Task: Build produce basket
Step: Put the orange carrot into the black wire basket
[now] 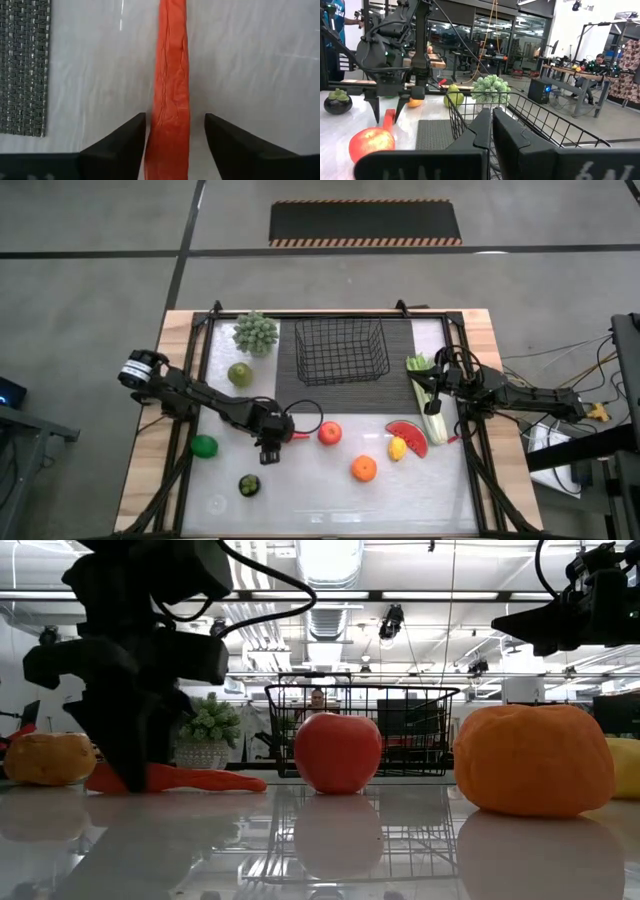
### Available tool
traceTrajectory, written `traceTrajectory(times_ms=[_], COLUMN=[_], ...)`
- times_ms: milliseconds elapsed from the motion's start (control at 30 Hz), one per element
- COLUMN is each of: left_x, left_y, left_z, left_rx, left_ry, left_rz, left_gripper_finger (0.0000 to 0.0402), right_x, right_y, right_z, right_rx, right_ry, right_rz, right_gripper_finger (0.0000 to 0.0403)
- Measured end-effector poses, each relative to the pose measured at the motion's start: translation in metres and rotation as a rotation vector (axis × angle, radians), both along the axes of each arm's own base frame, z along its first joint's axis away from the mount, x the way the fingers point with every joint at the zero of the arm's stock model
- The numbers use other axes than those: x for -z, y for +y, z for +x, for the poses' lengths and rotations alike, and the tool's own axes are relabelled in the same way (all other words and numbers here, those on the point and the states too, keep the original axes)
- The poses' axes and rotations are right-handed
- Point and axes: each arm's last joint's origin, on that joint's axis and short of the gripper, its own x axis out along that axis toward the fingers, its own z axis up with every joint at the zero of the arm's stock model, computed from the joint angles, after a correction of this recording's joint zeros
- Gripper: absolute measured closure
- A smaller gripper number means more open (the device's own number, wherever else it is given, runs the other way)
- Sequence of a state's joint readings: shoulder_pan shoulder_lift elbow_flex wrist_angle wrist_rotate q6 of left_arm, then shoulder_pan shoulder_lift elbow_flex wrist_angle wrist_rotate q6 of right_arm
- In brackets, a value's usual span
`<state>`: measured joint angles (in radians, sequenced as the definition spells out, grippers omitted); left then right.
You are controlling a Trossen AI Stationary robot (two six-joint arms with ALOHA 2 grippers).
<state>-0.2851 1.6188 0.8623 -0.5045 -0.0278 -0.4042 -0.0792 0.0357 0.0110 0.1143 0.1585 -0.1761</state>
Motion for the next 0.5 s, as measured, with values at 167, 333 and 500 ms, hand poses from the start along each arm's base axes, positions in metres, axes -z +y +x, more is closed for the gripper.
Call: traceTrajectory(times_ms=[167, 333, 500], left_x=[-0.002, -0.011, -0.030], left_y=[0.000, -0.003, -0.009], left_z=[-0.001, -0.001, 0.002], left_rx=[0.005, 0.015, 0.032], left_ry=[-0.006, -0.032, -0.099], left_rz=[-0.011, -0.037, -0.060], left_gripper_finger=[0.0300, 0.0360, 0.0360], right_x=[0.000, 0.000, 0.001], right_y=[0.000, 0.000, 0.000], right_z=[0.000, 0.000, 0.000], right_rx=[0.001, 0.000, 0.001], right_ry=[0.000, 0.000, 0.006], right_rz=[0.000, 0.000, 0.001], right_gripper_finger=[0.0394, 0.0394, 0.0394])
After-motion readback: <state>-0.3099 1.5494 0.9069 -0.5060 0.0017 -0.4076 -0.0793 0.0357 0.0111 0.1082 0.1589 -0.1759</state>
